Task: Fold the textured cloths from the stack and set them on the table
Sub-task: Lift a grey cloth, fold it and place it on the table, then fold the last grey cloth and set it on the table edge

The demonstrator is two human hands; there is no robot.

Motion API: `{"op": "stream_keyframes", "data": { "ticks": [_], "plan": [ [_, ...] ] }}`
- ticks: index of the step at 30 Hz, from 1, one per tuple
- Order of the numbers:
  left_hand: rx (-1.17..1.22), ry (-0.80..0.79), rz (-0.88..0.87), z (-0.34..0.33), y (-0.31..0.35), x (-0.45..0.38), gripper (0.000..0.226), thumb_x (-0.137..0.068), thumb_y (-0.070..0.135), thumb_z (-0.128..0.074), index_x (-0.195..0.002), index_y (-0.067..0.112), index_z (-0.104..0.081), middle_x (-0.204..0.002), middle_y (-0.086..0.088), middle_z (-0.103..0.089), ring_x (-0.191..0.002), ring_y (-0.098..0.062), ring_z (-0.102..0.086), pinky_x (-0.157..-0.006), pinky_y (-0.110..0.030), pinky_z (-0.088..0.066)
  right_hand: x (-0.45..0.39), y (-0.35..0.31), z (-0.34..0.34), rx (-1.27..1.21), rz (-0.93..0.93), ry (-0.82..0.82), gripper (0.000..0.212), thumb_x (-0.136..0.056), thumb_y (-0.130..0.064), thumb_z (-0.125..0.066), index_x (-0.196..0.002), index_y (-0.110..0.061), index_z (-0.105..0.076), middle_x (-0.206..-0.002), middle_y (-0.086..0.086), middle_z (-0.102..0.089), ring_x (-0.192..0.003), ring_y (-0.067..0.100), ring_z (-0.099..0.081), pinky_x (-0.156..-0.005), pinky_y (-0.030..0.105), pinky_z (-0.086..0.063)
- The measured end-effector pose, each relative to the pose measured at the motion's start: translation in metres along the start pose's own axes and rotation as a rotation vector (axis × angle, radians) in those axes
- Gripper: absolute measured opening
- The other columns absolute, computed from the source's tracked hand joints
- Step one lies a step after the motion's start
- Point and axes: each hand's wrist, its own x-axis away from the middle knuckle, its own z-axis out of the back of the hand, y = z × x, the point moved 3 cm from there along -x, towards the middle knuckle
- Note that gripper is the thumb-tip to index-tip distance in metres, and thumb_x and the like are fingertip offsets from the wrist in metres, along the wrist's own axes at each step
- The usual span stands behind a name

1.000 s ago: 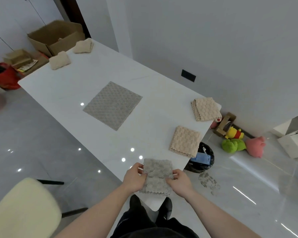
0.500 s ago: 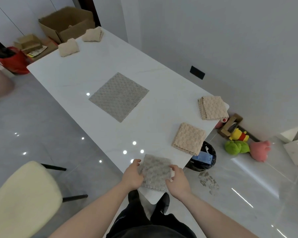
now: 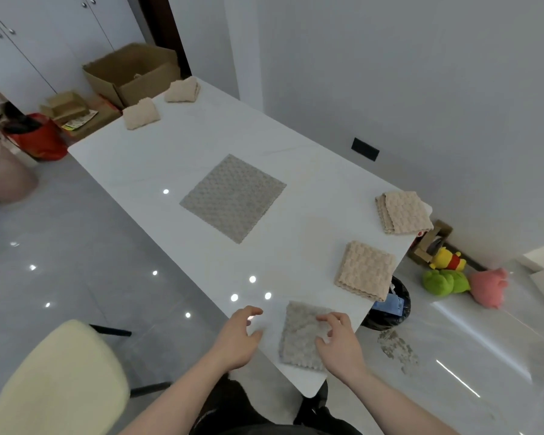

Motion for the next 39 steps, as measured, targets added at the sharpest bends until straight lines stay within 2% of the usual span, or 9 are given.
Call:
{"op": "stream_keyframes", "data": {
  "ticks": [7,10,16,23,25,27,31,33,39],
  "plan": [
    [0.002,-0.037,-0.155,0.104,-0.008,-0.030,0.034,-0.097,0.022,-0.056,-0.126,0.040,-0.057,-0.137,0.019,-0.050,-0.122,-0.004,-0.052,-0.095,-0.020,-0.042,-0.012,-0.098,-0.020,-0.187,-0.008,0.143,0.034,-0.091,-0.016,-0.063,-0.117,-0.038,-0.061,-0.129,-0.016,-0.044,-0.096,-0.001,-0.059,-0.080,0.017,-0.047],
    [-0.021,-0.027,-0.206,0.153,-0.019,-0.045,0.033,-0.098,0.023,-0.055,-0.126,0.040,-0.057,-0.135,0.023,-0.051,-0.122,-0.001,-0.052,-0.097,-0.021,-0.043,-0.018,-0.148,-0.037,-0.246,0.008,0.167,0.033,-0.091,-0.019,-0.064,-0.116,-0.040,-0.060,-0.127,-0.021,-0.043,-0.102,-0.001,-0.058,-0.073,0.016,-0.050],
    [-0.056,-0.028,-0.251,0.218,-0.030,-0.058,0.030,-0.097,0.022,-0.055,-0.121,0.040,-0.059,-0.132,0.021,-0.052,-0.120,-0.002,-0.052,-0.083,-0.013,-0.043,-0.017,-0.225,-0.052,-0.351,0.074,0.213,0.031,-0.091,-0.023,-0.066,-0.113,-0.045,-0.061,-0.124,-0.029,-0.044,-0.104,-0.004,-0.060,-0.063,0.018,-0.052],
    [-0.013,0.050,-0.274,0.258,-0.025,-0.056,0.028,-0.096,0.025,-0.058,-0.118,0.042,-0.060,-0.131,0.025,-0.053,-0.120,0.003,-0.052,-0.085,-0.013,-0.043,-0.027,-0.260,-0.042,-0.423,0.117,0.215,0.031,-0.090,-0.023,-0.066,-0.110,-0.046,-0.062,-0.122,-0.028,-0.048,-0.102,-0.006,-0.062,-0.062,0.017,-0.052],
    [-0.034,0.059,-0.286,0.270,-0.029,-0.057,0.029,-0.096,0.026,-0.058,-0.119,0.043,-0.059,-0.131,0.027,-0.053,-0.120,0.004,-0.052,-0.092,-0.016,-0.044,-0.039,-0.268,-0.047,-0.427,0.118,0.214,0.031,-0.090,-0.022,-0.066,-0.110,-0.045,-0.063,-0.123,-0.026,-0.049,-0.100,-0.006,-0.063,-0.065,0.019,-0.053],
    [-0.065,0.066,-0.276,0.283,-0.036,-0.060,0.030,-0.095,0.027,-0.058,-0.120,0.043,-0.059,-0.131,0.028,-0.052,-0.121,0.004,-0.051,-0.098,-0.022,-0.045,-0.047,-0.280,-0.056,-0.438,0.098,0.187,0.030,-0.091,-0.022,-0.065,-0.112,-0.042,-0.062,-0.124,-0.024,-0.049,-0.103,-0.004,-0.063,-0.059,0.018,-0.052],
    [-0.063,0.065,-0.282,0.310,-0.042,-0.078,0.029,-0.095,0.028,-0.060,-0.119,0.044,-0.059,-0.131,0.029,-0.051,-0.122,0.004,-0.051,-0.092,-0.018,-0.044,-0.058,-0.301,-0.066,-0.477,0.097,0.188,0.029,-0.091,-0.022,-0.065,-0.112,-0.042,-0.062,-0.123,-0.025,-0.048,-0.106,-0.002,-0.063,-0.052,0.016,-0.050],
    [-0.069,0.040,-0.304,0.323,-0.041,-0.095,0.028,-0.095,0.029,-0.060,-0.119,0.045,-0.058,-0.131,0.029,-0.051,-0.121,0.004,-0.051,-0.091,-0.016,-0.043,-0.064,-0.310,-0.066,-0.491,0.083,0.211,0.029,-0.091,-0.023,-0.066,-0.111,-0.043,-0.062,-0.123,-0.026,-0.049,-0.105,-0.003,-0.063,-0.055,0.016,-0.051],
    [-0.133,-0.053,-0.394,0.375,-0.037,-0.161,0.032,-0.094,0.033,-0.061,-0.124,0.044,-0.055,-0.131,0.030,-0.050,-0.121,0.006,-0.050,-0.102,-0.021,-0.043,-0.113,-0.355,-0.075,-0.520,-0.001,0.364,0.030,-0.089,-0.021,-0.067,-0.111,-0.042,-0.063,-0.123,-0.022,-0.052,-0.099,-0.003,-0.065,-0.068,0.020,-0.053]
  ]
}}
